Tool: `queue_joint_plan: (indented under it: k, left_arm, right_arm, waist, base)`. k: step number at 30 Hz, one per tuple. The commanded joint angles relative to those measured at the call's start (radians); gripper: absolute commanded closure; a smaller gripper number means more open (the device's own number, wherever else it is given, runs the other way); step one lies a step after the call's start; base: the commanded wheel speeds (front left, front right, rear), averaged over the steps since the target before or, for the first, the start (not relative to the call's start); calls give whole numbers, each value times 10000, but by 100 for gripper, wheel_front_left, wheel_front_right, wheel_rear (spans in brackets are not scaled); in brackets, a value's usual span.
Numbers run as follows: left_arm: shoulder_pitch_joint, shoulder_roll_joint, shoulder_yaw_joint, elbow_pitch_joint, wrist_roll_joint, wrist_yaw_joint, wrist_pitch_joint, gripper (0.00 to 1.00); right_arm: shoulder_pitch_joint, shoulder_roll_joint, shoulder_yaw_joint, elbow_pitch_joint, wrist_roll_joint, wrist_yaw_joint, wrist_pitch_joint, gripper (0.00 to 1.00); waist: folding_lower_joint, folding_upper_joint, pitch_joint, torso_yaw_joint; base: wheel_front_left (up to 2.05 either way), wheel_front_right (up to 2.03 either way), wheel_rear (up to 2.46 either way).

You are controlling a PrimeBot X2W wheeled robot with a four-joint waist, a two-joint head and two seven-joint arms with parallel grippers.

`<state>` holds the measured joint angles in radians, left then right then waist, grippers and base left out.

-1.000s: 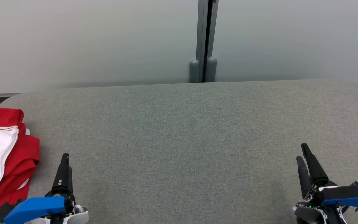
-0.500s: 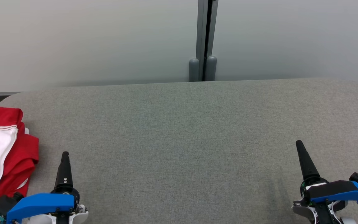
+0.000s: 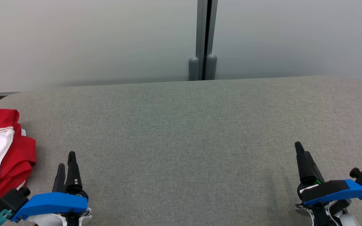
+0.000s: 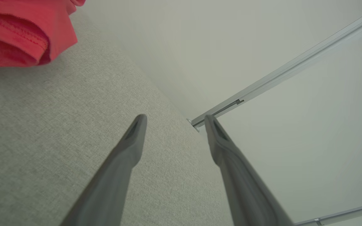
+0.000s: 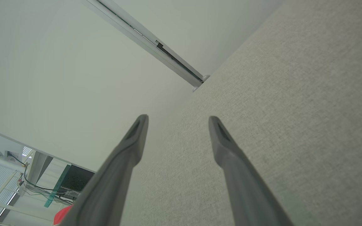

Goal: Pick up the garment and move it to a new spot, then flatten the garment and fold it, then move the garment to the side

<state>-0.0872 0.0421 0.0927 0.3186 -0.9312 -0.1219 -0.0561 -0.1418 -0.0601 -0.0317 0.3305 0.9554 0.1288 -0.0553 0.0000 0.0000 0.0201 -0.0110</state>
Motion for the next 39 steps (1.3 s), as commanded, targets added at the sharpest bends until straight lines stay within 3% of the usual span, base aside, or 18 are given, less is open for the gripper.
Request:
queue_joint_plan:
  k: [1,21,39]
  left_arm:
    - [-274,80,-32,-58,520,67,-127,0]
    - [-132,155,-295,289,3411,142,-719,0]
    - [-33,473,-769,685,5545,324,-1183,0]
  right_arm:
    - [-379,-142,85,-31,-522,14,-124,0]
    - [-554,-742,1031,273,-3118,18,-722,0]
    - [-362,-623,1271,335,-5007,22,-1193,0]
  waist:
    - [0,0,10,-18]
    - [0,0,76,-134]
    - [0,0,85,-296]
  base:
    - [0,0,0]
    - [0,0,0]
    - [0,0,0]
